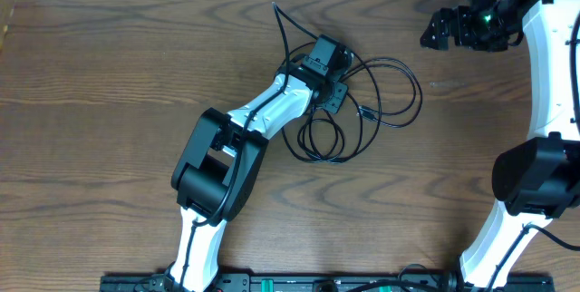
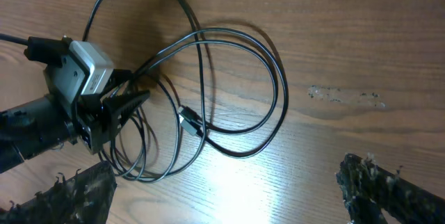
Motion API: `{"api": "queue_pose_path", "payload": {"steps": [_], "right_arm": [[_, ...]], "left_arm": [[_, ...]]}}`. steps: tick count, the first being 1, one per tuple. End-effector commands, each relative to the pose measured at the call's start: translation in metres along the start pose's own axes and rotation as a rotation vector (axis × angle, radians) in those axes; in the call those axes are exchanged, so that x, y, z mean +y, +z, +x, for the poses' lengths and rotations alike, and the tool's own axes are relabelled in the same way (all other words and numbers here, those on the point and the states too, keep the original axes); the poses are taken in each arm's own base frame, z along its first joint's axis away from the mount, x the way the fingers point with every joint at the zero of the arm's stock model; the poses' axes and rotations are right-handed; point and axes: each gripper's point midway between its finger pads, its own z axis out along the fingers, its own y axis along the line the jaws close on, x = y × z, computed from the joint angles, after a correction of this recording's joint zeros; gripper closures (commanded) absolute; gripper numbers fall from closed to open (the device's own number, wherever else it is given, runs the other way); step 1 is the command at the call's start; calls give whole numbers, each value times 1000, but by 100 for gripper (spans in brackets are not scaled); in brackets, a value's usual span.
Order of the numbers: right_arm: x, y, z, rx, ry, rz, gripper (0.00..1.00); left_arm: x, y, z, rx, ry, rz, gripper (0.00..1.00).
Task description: Untangle cables
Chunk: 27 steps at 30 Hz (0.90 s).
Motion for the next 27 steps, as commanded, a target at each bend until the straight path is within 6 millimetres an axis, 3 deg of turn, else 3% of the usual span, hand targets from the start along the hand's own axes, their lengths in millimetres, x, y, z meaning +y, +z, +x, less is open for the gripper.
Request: {"api": "queue_pose_path", "payload": {"steps": [1, 12, 15, 18, 20, 24, 27], "right_arm": [[1, 1, 1, 5, -17, -1, 1], [1, 2, 1, 5, -17, -1, 1], [1, 2, 1, 6, -16, -1, 1], [1, 2, 1, 6, -16, -2, 1], [1, 2, 1, 6, -16, -2, 1], [4, 2, 1, 7, -22, -3, 1], [7, 3, 0, 6, -29, -5, 1]], "left_arm": [[1, 8, 9, 24, 7, -9, 56], [2, 16, 13, 23, -1, -9, 65], [2, 16, 13, 23, -5, -9, 75], [2, 15, 12, 19, -10, -9, 92], [2, 10, 6, 7, -17, -9, 92], [2, -29, -20, -48, -25, -10, 92], [-1, -83, -50, -156, -29, -5, 92]]}}
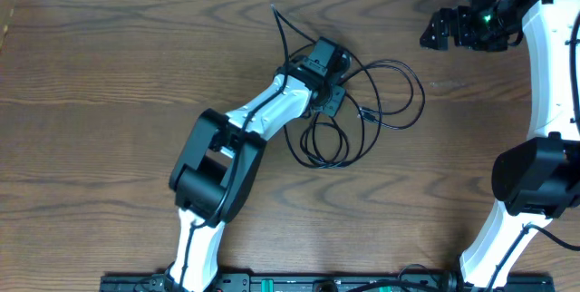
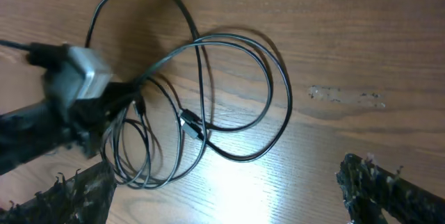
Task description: Untangle cables
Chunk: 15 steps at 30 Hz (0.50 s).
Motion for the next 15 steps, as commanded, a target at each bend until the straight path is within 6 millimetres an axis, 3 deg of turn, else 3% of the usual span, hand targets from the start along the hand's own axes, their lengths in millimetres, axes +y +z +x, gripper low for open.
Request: {"api": "queue_pose_path", "payload": {"steps": [1, 8, 15], "right_arm": [[7, 4, 0, 6, -29, -7, 1], [18, 8, -2, 5, -58, -15, 1], [28, 11, -5, -2, -85, -20, 1]], "left_arm": [[-7, -98, -67, -247, -4, 7, 93], [-25, -252, -107, -585, 25, 36, 93], [-33, -353, -121, -847, 45, 47, 93]]}}
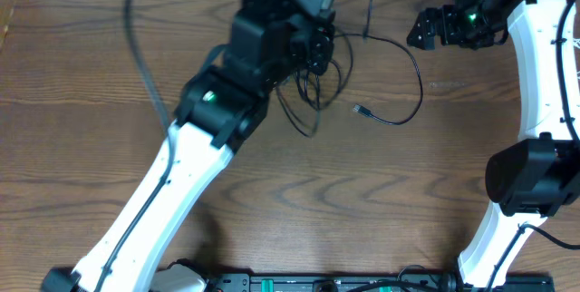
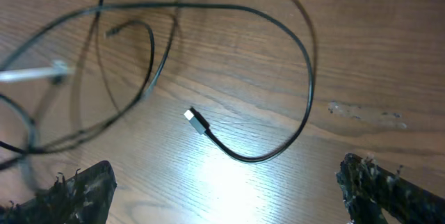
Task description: Untangle cables
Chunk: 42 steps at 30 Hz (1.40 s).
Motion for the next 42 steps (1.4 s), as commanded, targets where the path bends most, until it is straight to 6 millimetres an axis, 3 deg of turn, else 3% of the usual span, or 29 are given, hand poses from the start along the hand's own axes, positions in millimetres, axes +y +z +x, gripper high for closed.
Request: {"api": "queue_pose_path", "payload": {"steps": [1, 7, 12, 16, 21, 28, 37, 42], "right_arm": [[5, 3, 1, 7, -24, -7, 1], [11, 5, 1, 10, -35, -16, 1], [16, 6, 1, 12, -45, -19, 1], [28, 8, -2, 3, -116, -57, 1], [68, 11, -1, -23, -372, -201, 1], [108, 35, 9, -2, -675, -271, 1], [115, 96, -20, -60, -694, -304, 1], [119, 122, -24, -98, -875, -325, 1]], "left_arm": [[5, -16, -26, -91, -4, -27, 93], [18, -63, -92, -351, 1, -99, 92], [22, -88, -118, -464, -61, -95, 93], [22, -92, -120, -472, -109, -84, 92], [22, -91, -117, -462, -143, -77, 92], [22, -90, -114, -449, -180, -71, 92], [32, -86, -103, -404, -192, -100, 93], [40, -87, -102, -401, -217, -117, 93]]}}
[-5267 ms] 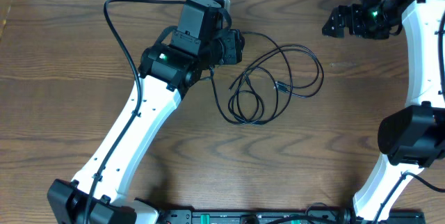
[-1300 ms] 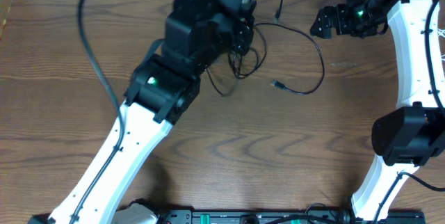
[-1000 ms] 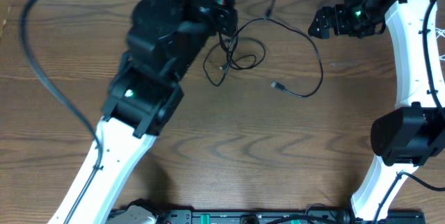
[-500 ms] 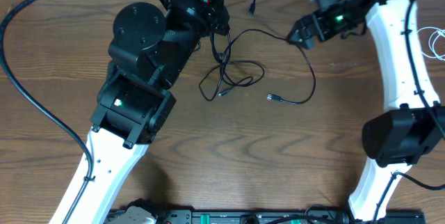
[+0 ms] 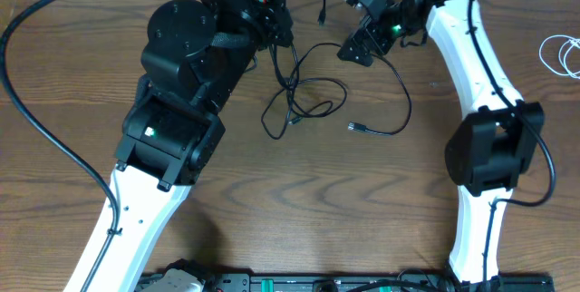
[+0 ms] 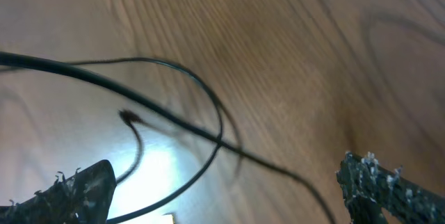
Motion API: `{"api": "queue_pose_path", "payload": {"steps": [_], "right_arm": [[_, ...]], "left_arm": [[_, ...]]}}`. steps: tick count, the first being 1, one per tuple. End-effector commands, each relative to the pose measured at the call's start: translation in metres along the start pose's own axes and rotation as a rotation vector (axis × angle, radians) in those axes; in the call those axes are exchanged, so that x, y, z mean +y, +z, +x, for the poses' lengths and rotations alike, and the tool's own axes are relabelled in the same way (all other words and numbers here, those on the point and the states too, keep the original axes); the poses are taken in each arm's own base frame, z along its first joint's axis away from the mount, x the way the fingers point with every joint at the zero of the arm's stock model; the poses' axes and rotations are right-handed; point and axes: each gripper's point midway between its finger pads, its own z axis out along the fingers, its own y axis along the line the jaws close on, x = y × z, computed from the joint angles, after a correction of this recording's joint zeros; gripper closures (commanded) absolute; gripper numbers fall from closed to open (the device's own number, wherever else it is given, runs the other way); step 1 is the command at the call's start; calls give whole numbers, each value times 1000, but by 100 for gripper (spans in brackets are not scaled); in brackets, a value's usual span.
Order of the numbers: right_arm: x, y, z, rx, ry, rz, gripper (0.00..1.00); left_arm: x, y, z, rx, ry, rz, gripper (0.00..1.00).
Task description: Untangle cables
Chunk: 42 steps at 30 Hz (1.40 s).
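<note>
A thin black cable (image 5: 304, 102) hangs from my raised left gripper (image 5: 262, 0) at the back of the table. Its loops trail on the wood below, and one plug end (image 5: 355, 128) lies free to the right. The left fingers are hidden behind the arm; the cable rises into them. My right gripper (image 5: 358, 47) hovers just right of the hanging strands. In the right wrist view it (image 6: 222, 174) stands open, fingers (image 6: 83, 186) wide apart, and blurred strands of the cable (image 6: 174, 123) cross the wood below, untouched by either finger.
A coiled white cable (image 5: 564, 56) lies at the table's far right edge. A thick black lead (image 5: 36, 138) from the left arm sweeps over the left side of the table. The brown wooden table (image 5: 299, 201) fills the view.
My right gripper has moved left from the back right corner and now sits over the cable's upper strands. The left arm stands higher, and the loops on the table have shifted and drawn closer together.
At first my left gripper was down on the tangled cable in the table's middle, the right one open far off at the back right. The left arm then stood raised with the cable hanging from it. Now it is higher, and the right gripper is beside the strands.
</note>
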Motion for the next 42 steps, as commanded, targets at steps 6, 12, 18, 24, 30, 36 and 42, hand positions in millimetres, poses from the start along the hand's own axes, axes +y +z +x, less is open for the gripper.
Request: {"api": "queue_pose_path", "payload": {"steps": [6, 12, 18, 24, 30, 36, 42], "right_arm": [[0, 32, -20, -73, -246, -17, 1], [5, 60, -16, -57, -258, -46, 5], [6, 76, -8, -38, -249, -68, 49], [-34, 67, -2, 7, 81, 118, 99], [-71, 16, 19, 37, 318, 280, 99], [-100, -79, 36, -45, 554, 398, 99], [-123, -172, 77, -130, 781, 509, 99]], "left_arm": [[7, -4, -9, -23, -21, -23, 93], [7, -4, -8, -19, -21, -24, 92], [8, -4, -5, -8, -20, -28, 92], [16, -4, 1, 12, -20, -73, 92], [48, -9, 15, 63, -12, -226, 92], [95, -21, 29, 134, -6, -386, 93], [142, -38, 37, 190, -17, -516, 93]]}}
